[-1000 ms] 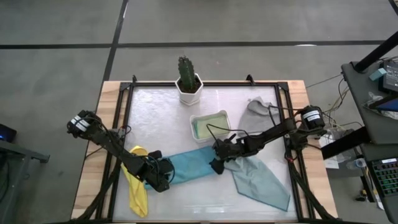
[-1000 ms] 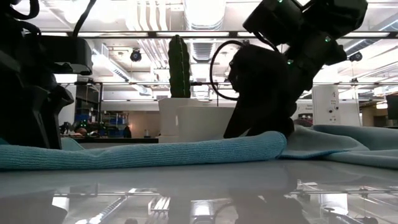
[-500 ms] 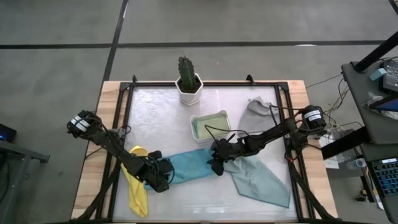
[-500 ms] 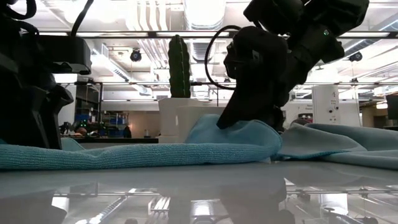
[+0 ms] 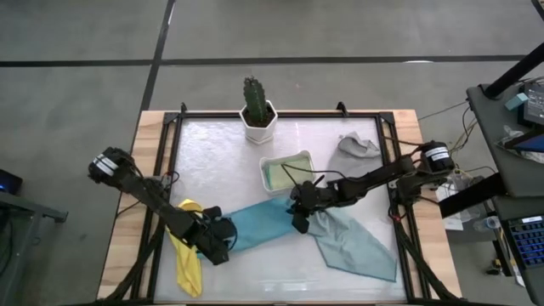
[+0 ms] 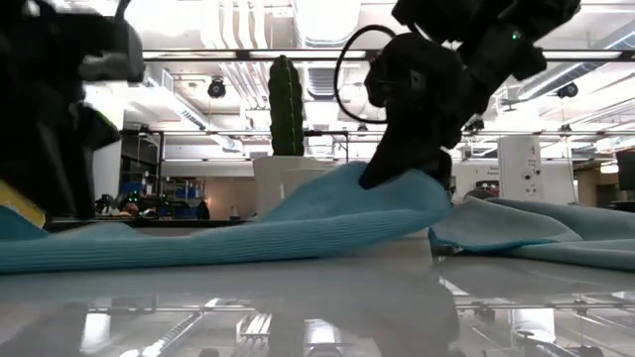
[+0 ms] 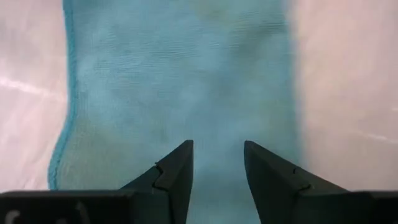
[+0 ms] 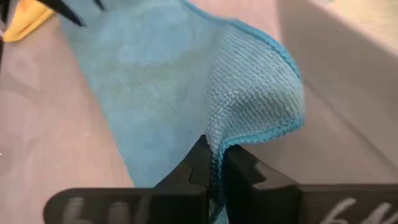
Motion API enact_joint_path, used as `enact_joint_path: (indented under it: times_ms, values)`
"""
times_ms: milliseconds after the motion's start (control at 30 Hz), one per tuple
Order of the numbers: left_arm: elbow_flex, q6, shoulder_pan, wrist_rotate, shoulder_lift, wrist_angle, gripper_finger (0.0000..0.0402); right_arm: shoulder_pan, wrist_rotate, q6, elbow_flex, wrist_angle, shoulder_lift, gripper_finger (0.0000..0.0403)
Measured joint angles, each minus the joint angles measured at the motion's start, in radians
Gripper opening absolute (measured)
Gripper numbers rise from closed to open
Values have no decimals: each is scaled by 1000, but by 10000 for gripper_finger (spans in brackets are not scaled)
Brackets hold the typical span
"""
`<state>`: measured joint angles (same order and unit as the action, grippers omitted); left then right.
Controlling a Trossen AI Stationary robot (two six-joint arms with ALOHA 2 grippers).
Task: Fold microfiber towels
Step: Fold the dark blue towel
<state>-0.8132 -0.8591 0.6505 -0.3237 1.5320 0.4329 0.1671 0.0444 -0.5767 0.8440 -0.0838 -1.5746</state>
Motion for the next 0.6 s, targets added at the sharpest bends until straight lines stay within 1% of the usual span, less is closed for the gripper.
enact_joint_path:
  times_ms: [233, 400, 467, 533, 600]
  values:
    - [3, 8, -1, -12, -90, 7, 128, -23, 12, 15, 0, 197, 140, 13]
    - [4, 6, 9, -5, -117, 38, 128, -24, 11, -45, 1, 308, 234, 13]
    - [5, 1, 13, 16, -119, 58, 128, -24, 11, -71, 23, 392, 257, 13]
    - [5, -5, 16, 58, -118, 70, 128, -24, 12, -86, 61, 479, 264, 13]
    - [5, -33, 22, 92, -117, 98, 128, -24, 12, -95, 98, 516, 257, 13]
